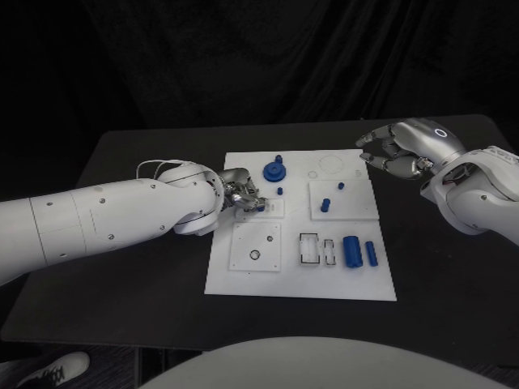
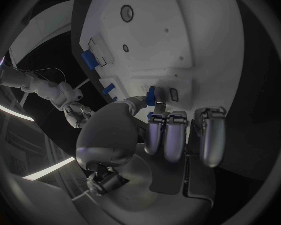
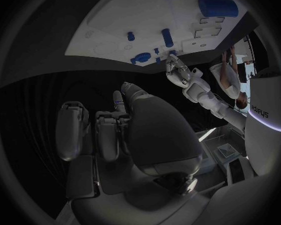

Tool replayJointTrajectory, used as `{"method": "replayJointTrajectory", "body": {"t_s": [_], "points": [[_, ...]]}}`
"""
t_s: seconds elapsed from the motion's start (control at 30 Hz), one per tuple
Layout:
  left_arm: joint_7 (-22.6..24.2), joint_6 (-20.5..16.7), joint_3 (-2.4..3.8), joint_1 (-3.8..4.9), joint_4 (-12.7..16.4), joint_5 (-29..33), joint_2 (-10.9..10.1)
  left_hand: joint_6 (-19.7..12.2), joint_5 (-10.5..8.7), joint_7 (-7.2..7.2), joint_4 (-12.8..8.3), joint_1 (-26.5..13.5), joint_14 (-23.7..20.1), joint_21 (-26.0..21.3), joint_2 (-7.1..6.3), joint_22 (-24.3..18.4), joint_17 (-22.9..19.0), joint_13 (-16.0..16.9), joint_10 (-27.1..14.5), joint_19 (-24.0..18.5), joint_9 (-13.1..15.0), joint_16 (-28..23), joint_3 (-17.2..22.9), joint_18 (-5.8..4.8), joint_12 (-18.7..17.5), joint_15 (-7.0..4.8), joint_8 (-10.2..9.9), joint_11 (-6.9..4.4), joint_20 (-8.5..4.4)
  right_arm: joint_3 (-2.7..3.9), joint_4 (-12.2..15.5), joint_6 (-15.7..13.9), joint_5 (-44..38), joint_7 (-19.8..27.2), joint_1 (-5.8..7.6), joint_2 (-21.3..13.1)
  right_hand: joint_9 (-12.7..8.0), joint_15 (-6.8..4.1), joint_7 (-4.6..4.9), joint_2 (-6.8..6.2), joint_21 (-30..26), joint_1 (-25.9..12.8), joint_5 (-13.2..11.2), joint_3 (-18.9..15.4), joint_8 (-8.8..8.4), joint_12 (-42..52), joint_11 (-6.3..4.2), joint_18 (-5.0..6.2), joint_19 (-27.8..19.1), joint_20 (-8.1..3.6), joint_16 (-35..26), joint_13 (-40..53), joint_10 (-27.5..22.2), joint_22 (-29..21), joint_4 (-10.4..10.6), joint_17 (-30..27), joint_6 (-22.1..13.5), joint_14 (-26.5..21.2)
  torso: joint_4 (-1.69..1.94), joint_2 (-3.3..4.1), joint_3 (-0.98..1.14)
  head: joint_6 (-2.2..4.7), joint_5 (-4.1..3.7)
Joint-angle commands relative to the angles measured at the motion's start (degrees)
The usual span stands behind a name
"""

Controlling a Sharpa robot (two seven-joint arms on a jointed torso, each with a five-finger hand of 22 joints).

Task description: Assemble the parts on the task board

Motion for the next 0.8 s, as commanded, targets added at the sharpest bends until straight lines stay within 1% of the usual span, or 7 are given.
{"method": "replayJointTrajectory", "body": {"t_s": [0.03,0.07,0.27,0.53,0.6,0.63,0.8], "points": [[0.3,0.9,-0.33,-0.66,0.0,0.3,0.1,-0.1,-0.42,-0.12,0.2,-0.3,5.9,-0.3,0.26,8.1,15.1,15.0,5.9,-0.1,0.0,0.1,0.2,-0.73,0.0,-0.23,-0.2,-0.32,-0.07,0.04,0.0,0.6,-0.2,-1.2,-0.15,0.0,-0.1,0.45,-0.04,0.01,-0.2,0.5,0.4,0.4,-0.25,0.2,0.29,-0.43,1.2,0.28,0.0,15.1,6.0,11.6,0.1,14.9,0.2,6.0,-0.05,-0.01,-0.04,0.00,0.12],[0.3,1.0,-0.33,-0.67,0.1,0.3,0.1,0.0,-0.95,-0.13,0.3,-0.4,5.9,-0.4,0.20,8.0,15.1,15.0,5.9,-0.1,0.1,0.1,0.1,-0.72,0.0,-0.27,-0.3,-0.33,-0.07,0.04,0.0,0.7,-0.2,-1.2,-0.16,0.0,-0.1,0.44,-0.05,0.03,-0.2,0.5,0.4,0.4,-0.25,0.2,0.28,-0.42,1.2,0.28,-0.1,15.1,6.0,11.6,0.0,14.9,0.2,6.0,-0.04,0.00,-0.04,0.00,0.13],[0.2,2.1,-0.33,-0.79,0.2,0.3,0.0,0.9,-9.71,0.03,2.8,-2.7,5.9,-0.6,-0.29,8.1,15.1,15.0,5.9,-0.2,0.5,0.1,-3.2,-0.70,0.0,-0.19,-1.7,-0.23,-0.07,0.04,-0.1,1.1,-0.2,-1.4,-0.19,0.1,-0.1,0.44,-0.05,0.03,-0.2,0.5,0.4,0.4,-0.25,0.2,0.28,-0.42,1.2,0.28,-0.1,15.1,6.0,11.6,0.0,14.9,0.2,6.0,0.03,-0.08,-0.02,0.00,0.04],[0.2,3.4,-0.33,-0.92,0.0,0.2,-0.3,1.7,-13.94,0.29,5.1,-6.9,5.9,-0.7,-0.93,8.3,15.1,15.0,5.9,0.0,0.4,0.1,-9.5,-0.72,0.0,0.01,-3.7,0.01,0.12,0.04,-0.1,1.7,-0.2,-1.8,-0.23,0.0,-0.1,0.44,-0.06,0.03,-0.2,0.5,0.4,0.5,-0.26,0.2,0.27,-0.42,1.2,0.28,-0.1,15.1,6.0,11.6,0.0,14.9,0.2,6.0,0.00,-0.03,-0.02,0.00,0.13],[0.1,3.6,-0.33,-0.94,-0.1,0.2,-0.4,1.9,-14.52,0.29,5.2,-8.3,5.9,-0.7,-0.70,8.4,15.1,15.0,5.9,0.0,0.5,0.1,-11.1,-0.72,0.0,0.02,-4.1,0.01,0.13,0.04,-0.1,1.8,-0.2,-1.9,-0.24,0.0,-0.1,0.44,-0.06,0.03,-0.2,0.5,0.4,0.5,-0.26,0.2,0.27,-0.42,1.2,0.28,-0.1,15.1,6.0,11.6,0.0,14.9,0.2,6.0,-0.02,-0.01,-0.02,0.00,0.13],[0.0,3.6,-0.33,-0.95,-0.1,0.2,-0.4,2.2,-16.06,0.30,5.2,-9.8,5.9,-0.7,-0.07,8.5,15.1,15.0,5.9,0.1,0.6,0.1,-12.8,-0.74,0.0,0.01,-4.5,0.00,0.15,0.04,-0.1,1.8,-0.2,-1.9,-0.24,0.0,-0.1,0.44,-0.06,0.03,-0.2,0.5,0.4,0.5,-0.26,0.2,0.27,-0.42,1.2,0.28,-0.1,15.1,6.0,11.6,0.0,14.9,0.2,6.0,0.00,0.00,-0.01,0.00,0.12],[0.1,3.3,-0.33,-0.99,-0.3,0.3,-0.6,2.9,-17.03,0.15,5.3,-12.1,5.9,-0.8,1.46,8.7,15.1,15.0,5.9,0.2,1.3,0.1,-15.5,-0.75,0.0,-0.02,-4.7,-0.07,0.09,0.04,-0.1,2.1,-0.2,-2.1,-0.25,0.0,-0.1,0.44,-0.07,0.01,-0.3,0.5,0.5,0.5,-0.27,0.2,0.27,-0.41,1.2,0.28,-0.1,15.1,6.0,11.5,0.0,14.9,0.2,6.0,0.01,-0.03,-0.03,0.00,0.05]]}}
